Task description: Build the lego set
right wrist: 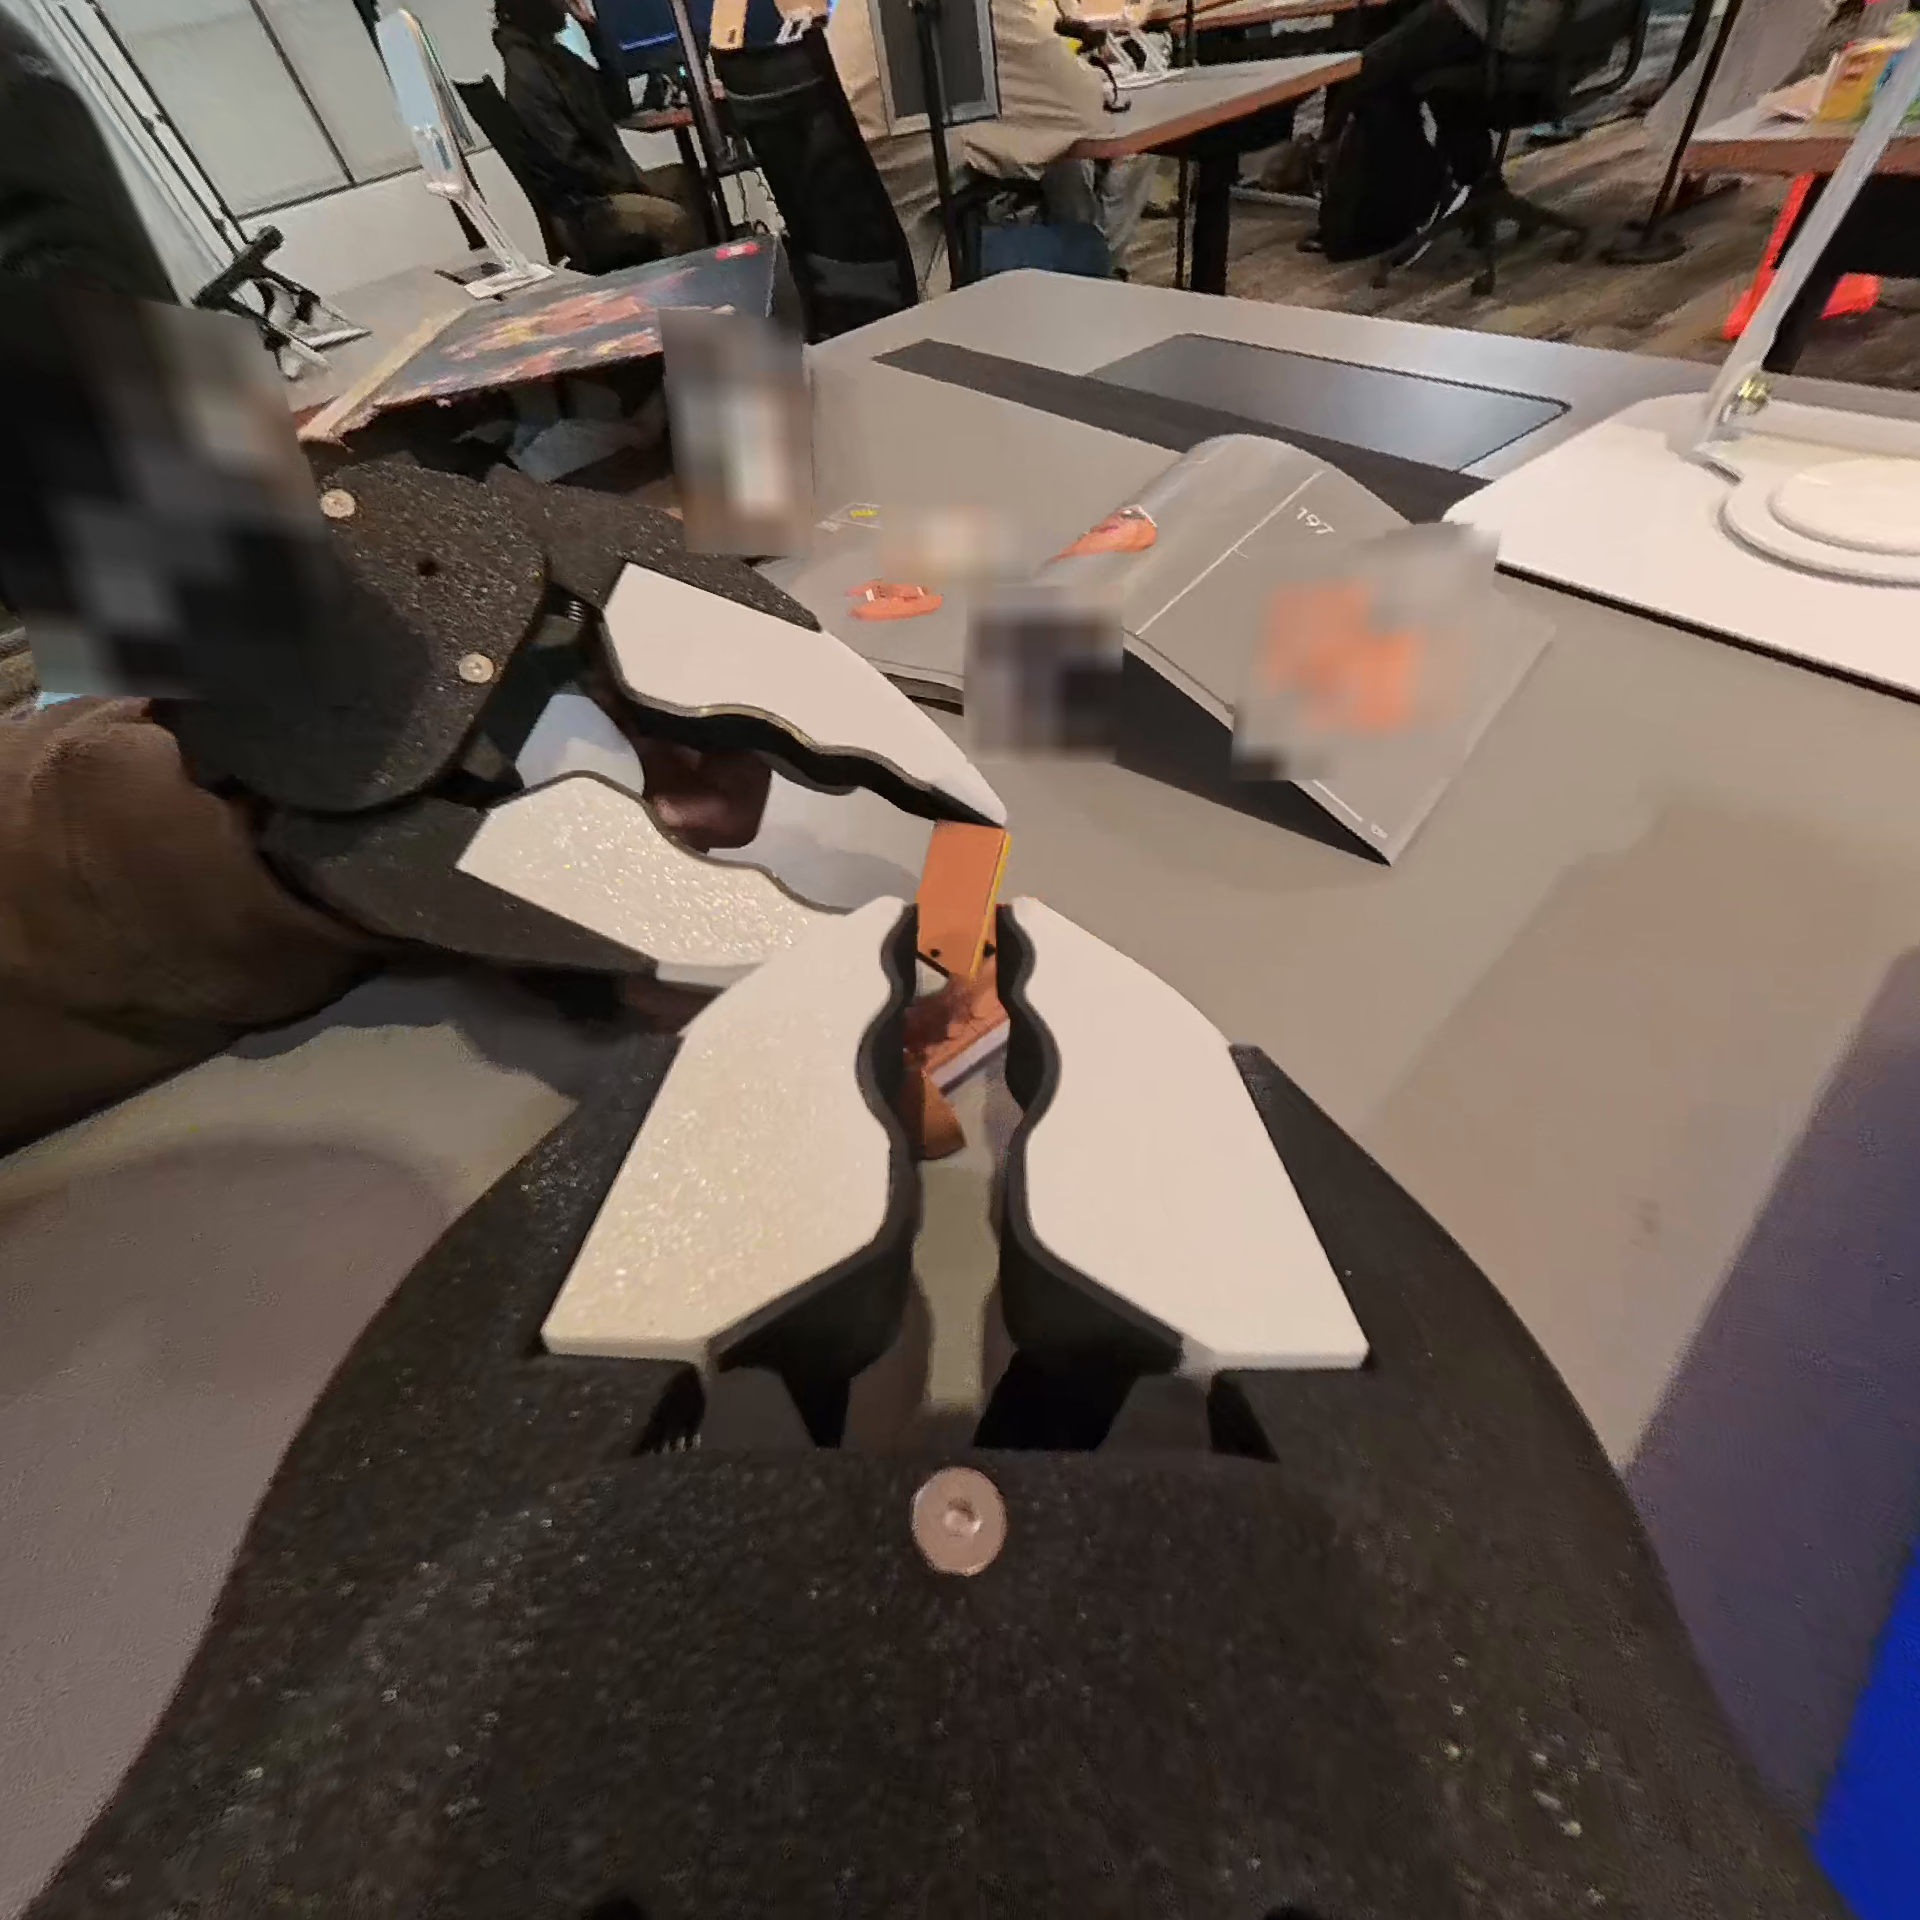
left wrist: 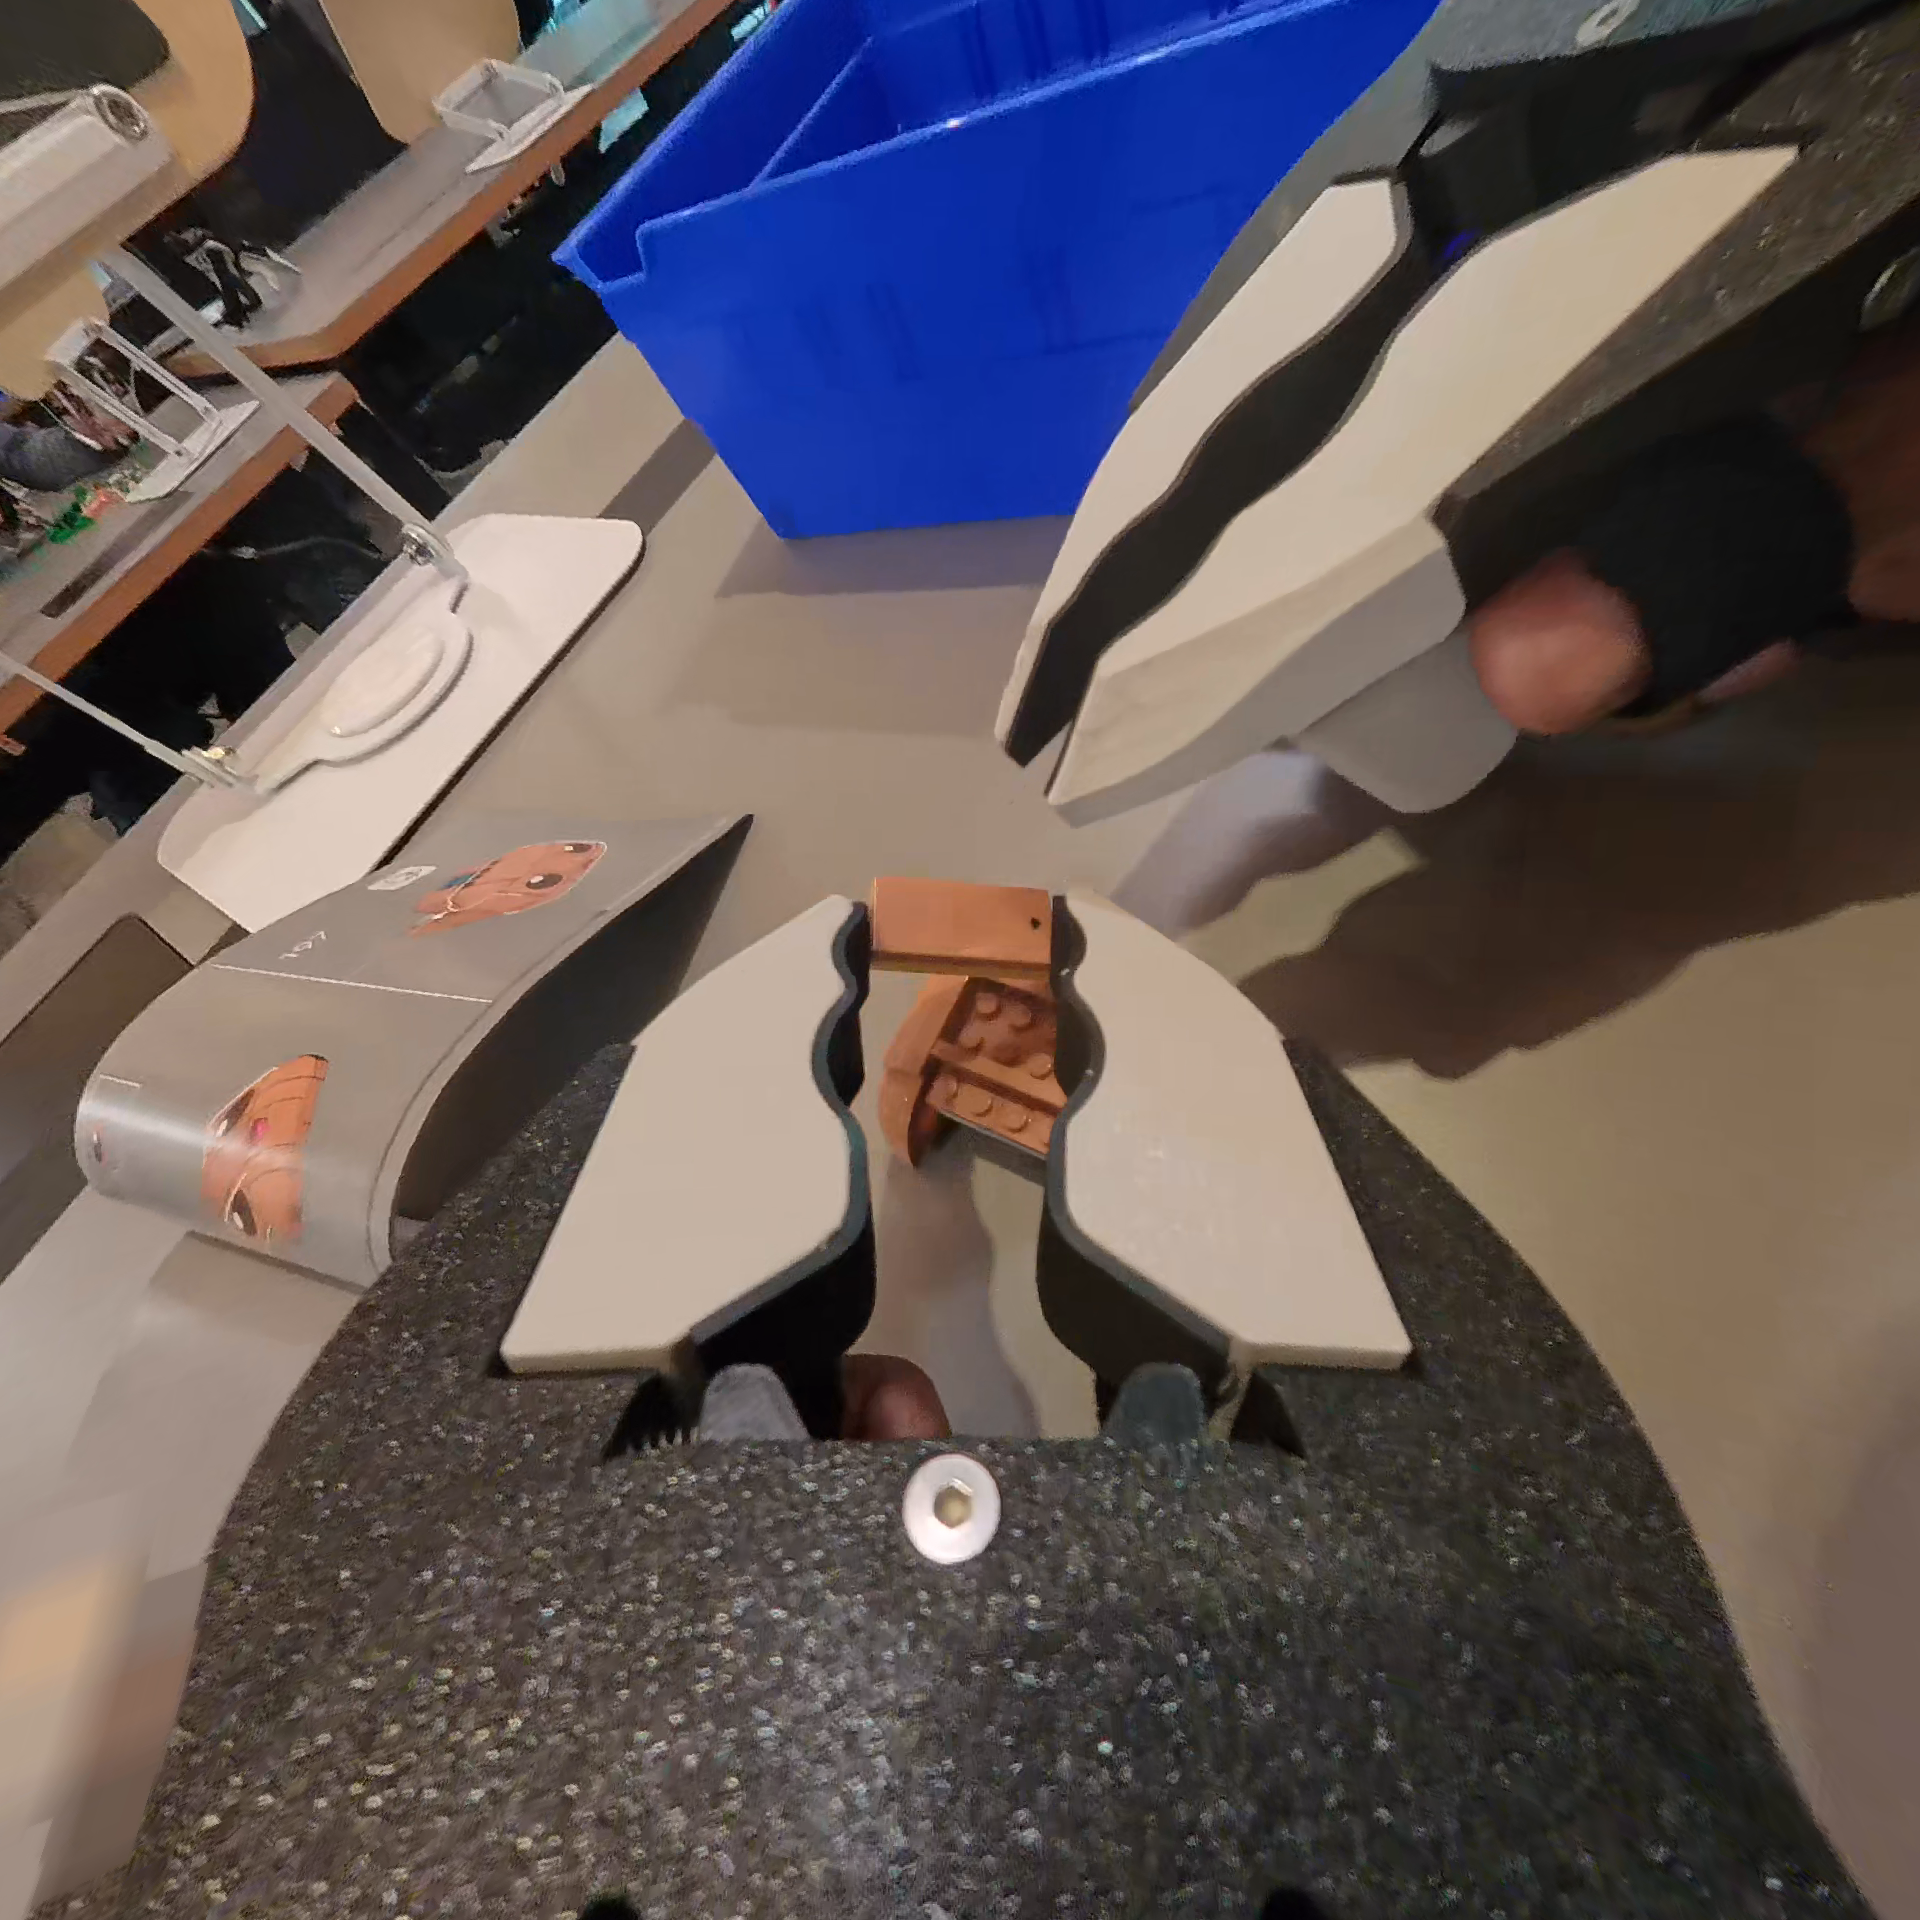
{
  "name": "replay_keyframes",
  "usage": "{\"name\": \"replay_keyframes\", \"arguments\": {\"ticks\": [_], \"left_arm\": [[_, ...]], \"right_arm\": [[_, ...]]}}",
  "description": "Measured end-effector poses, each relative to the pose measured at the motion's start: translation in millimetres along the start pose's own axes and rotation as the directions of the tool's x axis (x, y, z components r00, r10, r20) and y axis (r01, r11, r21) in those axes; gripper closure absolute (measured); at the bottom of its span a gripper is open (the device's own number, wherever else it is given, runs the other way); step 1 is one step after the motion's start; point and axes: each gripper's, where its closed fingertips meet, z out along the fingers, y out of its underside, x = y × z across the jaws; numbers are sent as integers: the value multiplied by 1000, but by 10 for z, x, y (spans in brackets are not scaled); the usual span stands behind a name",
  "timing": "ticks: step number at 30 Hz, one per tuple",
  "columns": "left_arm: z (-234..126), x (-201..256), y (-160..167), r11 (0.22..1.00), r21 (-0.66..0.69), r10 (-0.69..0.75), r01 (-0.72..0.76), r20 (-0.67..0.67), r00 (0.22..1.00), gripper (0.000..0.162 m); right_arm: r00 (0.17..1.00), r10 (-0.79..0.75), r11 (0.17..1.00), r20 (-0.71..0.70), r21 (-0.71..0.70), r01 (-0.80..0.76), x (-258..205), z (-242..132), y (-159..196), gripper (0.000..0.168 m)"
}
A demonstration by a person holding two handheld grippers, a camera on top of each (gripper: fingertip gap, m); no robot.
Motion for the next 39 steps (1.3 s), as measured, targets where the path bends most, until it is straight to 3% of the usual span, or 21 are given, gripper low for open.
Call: {"name": "replay_keyframes", "arguments": {"ticks": [4, 16, 25, 31, 34, 37, 39], "left_arm": [[-9, 83, 150, 995, -97, 2, -12, -106, 994, 118], [-86, 135, 211, 996, -87, 12, -33, -222, 975, 106], [-70, 143, 315, 997, -71, -7, -20, -358, 934, 79], [25, 204, 409, 985, -134, 35, -111, -471, 882, 64], [41, 246, 427, 979, -164, 20, -118, -503, 864, 67], [19, 299, 422, 979, -176, -4, -107, -536, 844, 91], [19, 298, 420, 978, -176, -2, -108, -530, 848, 92]], "right_arm": [[999, 42, 999, -5, 5, -42, 61, -33, -3, 152], [995, 97, 993, 35, -69, -95, 54, 21, 77, 151], [994, 91, 990, 69, -113, -83, 29, 76, 105, 146], [995, 69, 991, 67, -117, -61, 41, 87, 105, 144], [995, 69, 991, 69, -120, -60, 39, 88, 108, 144], [995, 69, 991, 69, -123, -60, 38, 86, 116, 143], [995, 72, 990, 66, -127, -63, 43, 77, 124, 142]]}}
